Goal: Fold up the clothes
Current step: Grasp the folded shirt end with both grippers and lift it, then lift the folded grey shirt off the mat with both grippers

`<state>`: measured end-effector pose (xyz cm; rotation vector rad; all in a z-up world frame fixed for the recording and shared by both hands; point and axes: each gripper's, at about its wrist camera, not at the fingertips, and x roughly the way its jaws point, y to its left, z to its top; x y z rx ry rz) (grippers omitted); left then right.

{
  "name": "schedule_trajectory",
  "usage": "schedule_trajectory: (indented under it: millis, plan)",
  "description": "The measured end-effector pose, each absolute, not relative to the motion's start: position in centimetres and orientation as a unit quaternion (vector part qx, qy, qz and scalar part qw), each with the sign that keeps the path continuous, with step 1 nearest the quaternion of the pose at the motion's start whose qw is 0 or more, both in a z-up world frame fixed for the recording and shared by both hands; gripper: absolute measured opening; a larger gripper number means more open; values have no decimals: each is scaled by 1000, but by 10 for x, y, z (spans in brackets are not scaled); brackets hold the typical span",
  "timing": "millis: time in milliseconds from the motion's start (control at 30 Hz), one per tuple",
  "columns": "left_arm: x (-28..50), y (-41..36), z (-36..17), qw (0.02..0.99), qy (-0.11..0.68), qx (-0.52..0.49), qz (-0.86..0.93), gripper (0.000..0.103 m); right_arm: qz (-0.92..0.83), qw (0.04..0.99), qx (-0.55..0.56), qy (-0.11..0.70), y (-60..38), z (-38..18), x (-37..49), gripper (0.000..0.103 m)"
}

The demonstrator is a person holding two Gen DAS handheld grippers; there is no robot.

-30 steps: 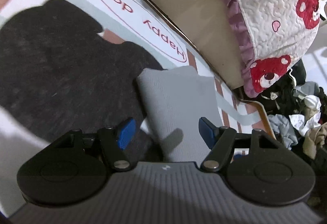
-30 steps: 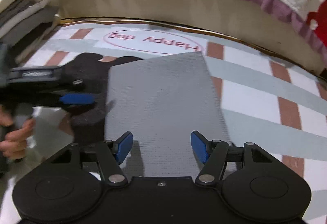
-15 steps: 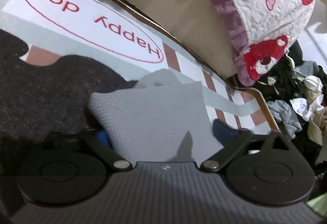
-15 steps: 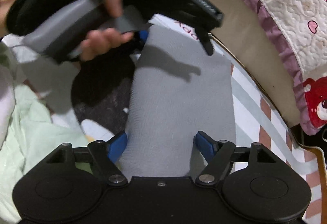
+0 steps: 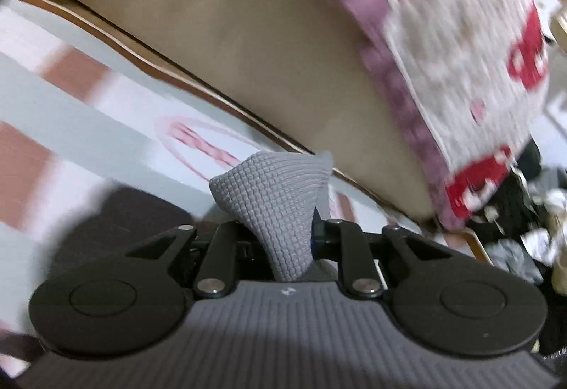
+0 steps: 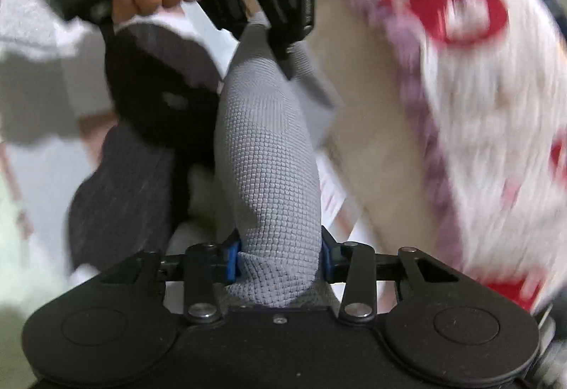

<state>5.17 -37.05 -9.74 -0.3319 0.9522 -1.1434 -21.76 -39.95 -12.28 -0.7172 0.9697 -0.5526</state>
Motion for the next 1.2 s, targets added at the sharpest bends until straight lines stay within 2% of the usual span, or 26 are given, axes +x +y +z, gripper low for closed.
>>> schedule_trajectory:
  millis: [100, 200, 333, 400, 467, 500, 633, 700, 833, 1000, 1067, 1200]
  plan:
    - [63, -314, -109, 750, 456, -174, -447, 16, -207, 795, -389, 418, -386, -127, -192, 45]
    - [53, -259, -138, 756, 502, -184, -378, 17, -136, 789, -435, 413, -364, -154, -180, 46]
    - [59, -233, -157, 715, 549, -245, -356, 18, -79, 767, -486, 412, -347, -180, -197, 56]
    - [56, -242, -146, 732, 534, -208, -367, 19, -110, 793, -415, 432, -363, -162, -203, 60]
    - [54, -252, -138, 753, 518, -163, -371, 20, -160, 823, -307, 450, -389, -139, -206, 69]
    - [55, -253, -138, 757, 516, -159, -369, 23, -187, 835, -247, 455, -403, -128, -209, 69]
    - [61, -248, -140, 770, 510, -156, -351, 32, -258, 843, 71, 467, -472, -101, -242, 70]
    - [63, -240, -137, 782, 492, -145, -353, 36, -268, 828, 286, 401, -507, -96, -275, 72]
    - [67, -223, -129, 812, 440, -111, -366, 41, -237, 751, 571, 233, -523, -114, -328, 73]
    - [75, -219, -119, 814, 387, -91, -424, 41, -198, 735, 604, 236, -516, -121, -316, 79]
    - [76, -231, -118, 803, 381, -84, -451, 41, -187, 734, 601, 256, -514, -128, -303, 79]
    - [77, -266, -133, 800, 392, -7, -455, 41, -165, 742, 583, 288, -516, -143, -278, 79]
